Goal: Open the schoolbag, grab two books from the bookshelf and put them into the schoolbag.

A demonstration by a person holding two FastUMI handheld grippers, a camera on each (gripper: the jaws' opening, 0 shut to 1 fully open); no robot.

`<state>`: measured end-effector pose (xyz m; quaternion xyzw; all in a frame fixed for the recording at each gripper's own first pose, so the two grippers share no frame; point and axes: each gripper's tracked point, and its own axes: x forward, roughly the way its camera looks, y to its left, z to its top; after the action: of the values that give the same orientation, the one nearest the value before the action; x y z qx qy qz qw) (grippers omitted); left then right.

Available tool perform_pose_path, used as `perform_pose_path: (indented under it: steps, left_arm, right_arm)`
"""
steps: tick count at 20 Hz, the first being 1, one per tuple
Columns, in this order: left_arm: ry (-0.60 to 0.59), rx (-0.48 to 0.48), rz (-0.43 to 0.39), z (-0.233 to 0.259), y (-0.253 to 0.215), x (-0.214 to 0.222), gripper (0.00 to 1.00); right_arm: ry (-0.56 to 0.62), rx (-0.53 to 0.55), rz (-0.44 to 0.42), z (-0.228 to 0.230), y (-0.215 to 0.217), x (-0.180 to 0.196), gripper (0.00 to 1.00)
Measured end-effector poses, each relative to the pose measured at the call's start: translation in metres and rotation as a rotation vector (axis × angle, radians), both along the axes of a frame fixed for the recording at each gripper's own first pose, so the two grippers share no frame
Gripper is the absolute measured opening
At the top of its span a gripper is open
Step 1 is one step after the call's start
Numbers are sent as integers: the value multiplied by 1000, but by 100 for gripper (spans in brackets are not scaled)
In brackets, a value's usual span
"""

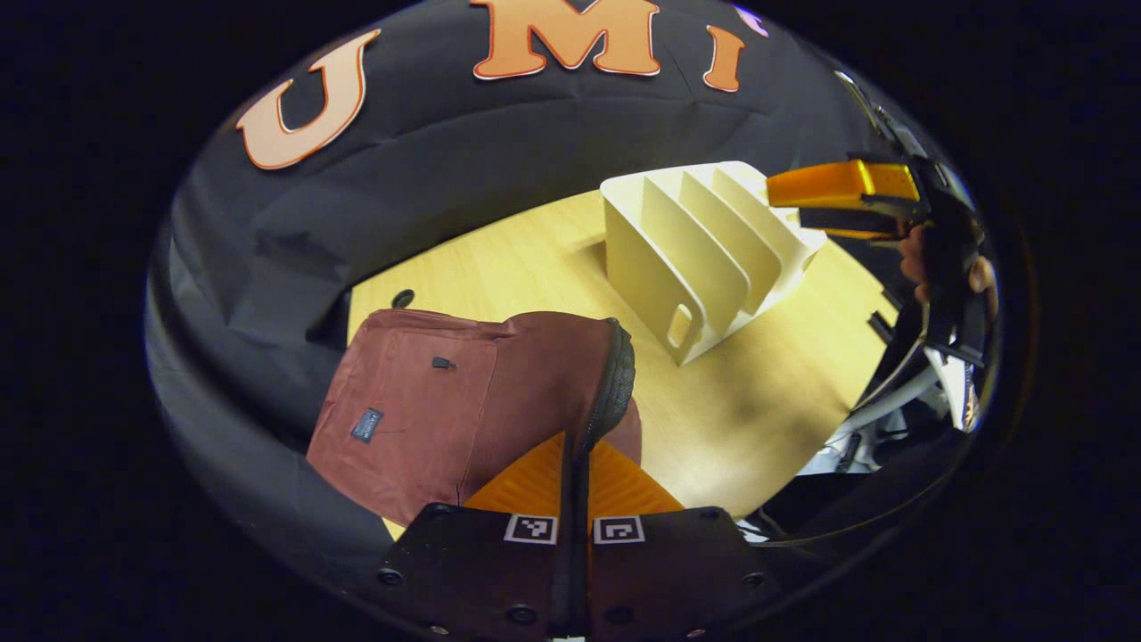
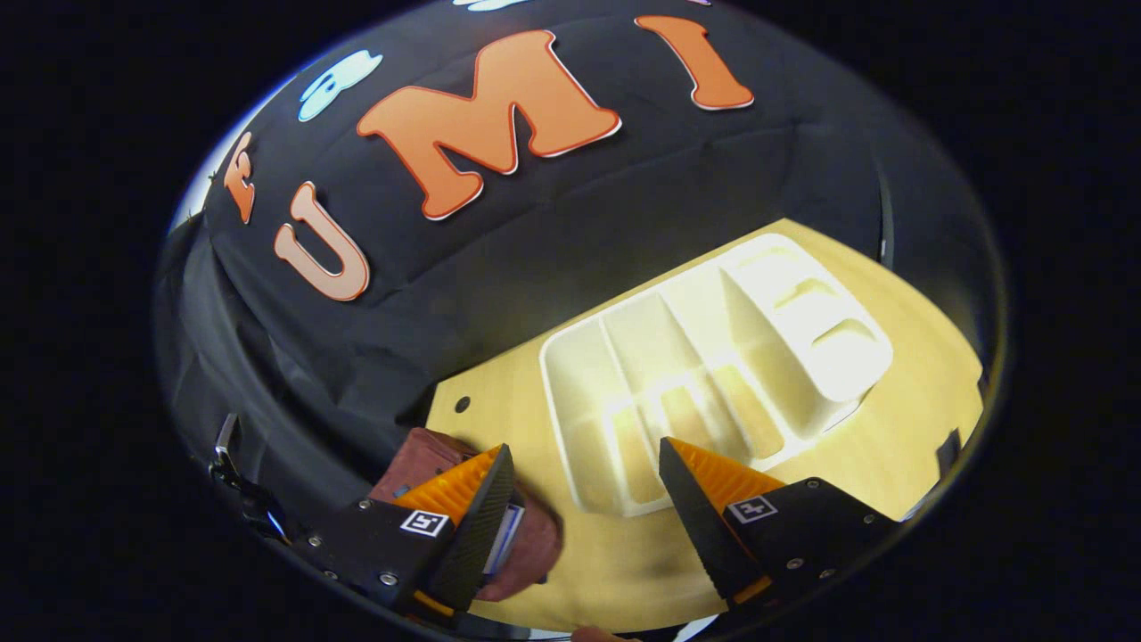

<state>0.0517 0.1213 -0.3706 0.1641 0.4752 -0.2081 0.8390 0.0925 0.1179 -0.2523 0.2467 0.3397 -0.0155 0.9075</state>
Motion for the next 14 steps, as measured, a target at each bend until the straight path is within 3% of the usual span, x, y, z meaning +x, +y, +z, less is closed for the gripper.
perform_pose_path:
  steps: [4,6,10,12,13,14]
  left_arm:
    - [-91,184,30,-11,-7,-8,1]
    - [-92,233,47,-21,-15,-15,4]
    - [-111,347,49,-38,-35,-30,13]
    - [-120,368,43,-42,-52,-38,23]
    - [-122,369,43,-43,-61,-41,45]
    - [-125,369,43,-42,-72,-43,37]
  right_arm:
    - [2,-89,35,-2,-43,-20,97]
    - [-16,-109,49,2,-61,-21,97]
    - [-25,-120,89,4,-87,-22,97]
    - [-32,-126,116,4,-96,-24,97]
    - [-32,-134,127,2,-102,-25,97]
    - [-33,-138,143,2,-106,-26,97]
